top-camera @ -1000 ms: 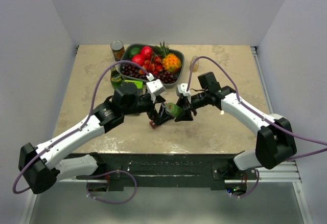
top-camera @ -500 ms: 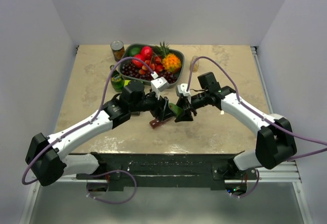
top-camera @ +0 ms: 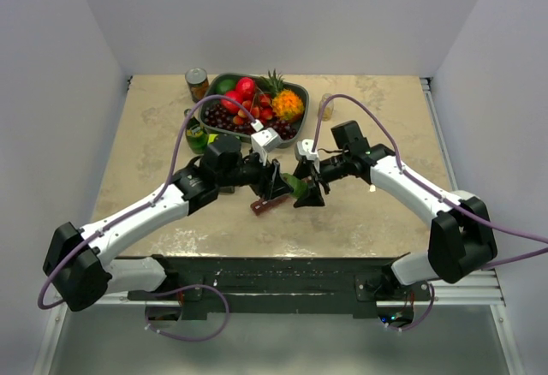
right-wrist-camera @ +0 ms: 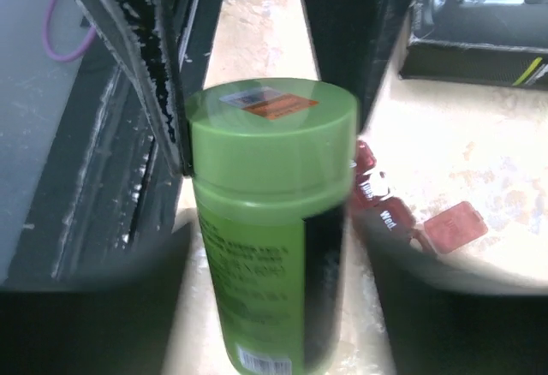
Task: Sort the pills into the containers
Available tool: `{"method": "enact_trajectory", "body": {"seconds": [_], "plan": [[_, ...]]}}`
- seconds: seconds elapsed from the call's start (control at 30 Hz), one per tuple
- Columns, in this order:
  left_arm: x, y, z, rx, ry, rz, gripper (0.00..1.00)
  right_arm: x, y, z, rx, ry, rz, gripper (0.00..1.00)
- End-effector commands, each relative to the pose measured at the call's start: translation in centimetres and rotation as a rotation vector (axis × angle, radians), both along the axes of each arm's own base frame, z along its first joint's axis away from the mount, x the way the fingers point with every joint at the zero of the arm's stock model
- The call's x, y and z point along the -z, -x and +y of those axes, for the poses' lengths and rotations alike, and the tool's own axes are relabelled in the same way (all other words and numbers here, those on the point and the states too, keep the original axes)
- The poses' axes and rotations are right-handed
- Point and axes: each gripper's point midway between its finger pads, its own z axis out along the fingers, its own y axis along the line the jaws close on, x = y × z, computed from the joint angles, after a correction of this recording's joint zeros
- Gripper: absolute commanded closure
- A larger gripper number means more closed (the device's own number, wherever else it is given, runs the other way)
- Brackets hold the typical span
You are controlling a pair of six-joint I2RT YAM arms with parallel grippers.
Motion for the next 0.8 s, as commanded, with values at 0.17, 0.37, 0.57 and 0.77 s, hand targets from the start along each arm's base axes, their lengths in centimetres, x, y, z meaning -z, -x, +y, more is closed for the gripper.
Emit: {"method": "enact_trajectory", "body": {"seconds": [0.17,0.37,0.57,0.77], "plan": [[2.0,-1.0,7.6,-0.280,-0.072,0.154,1.00,-1.5,-3.9,0.1,0.154,0.006,-0.117,0.01],[3.9,-4.1,18.2,-0.860,-0.293,0.176,1.00,-1.7,-7.6,-2.1,0.342,0.022,-0.136,0.01],[3.3,-4.5,28.6,-1.354,-0.461,0.114,1.00,-2.0,-8.5,-3.1,0.395,0.014,-0.141,0.01],[4.7,-6.0,33.6,-1.503,-0.527,0.094,1.00,-2.0,-8.6,-3.2,0.398,0.014,-0.143,0.01]]}}
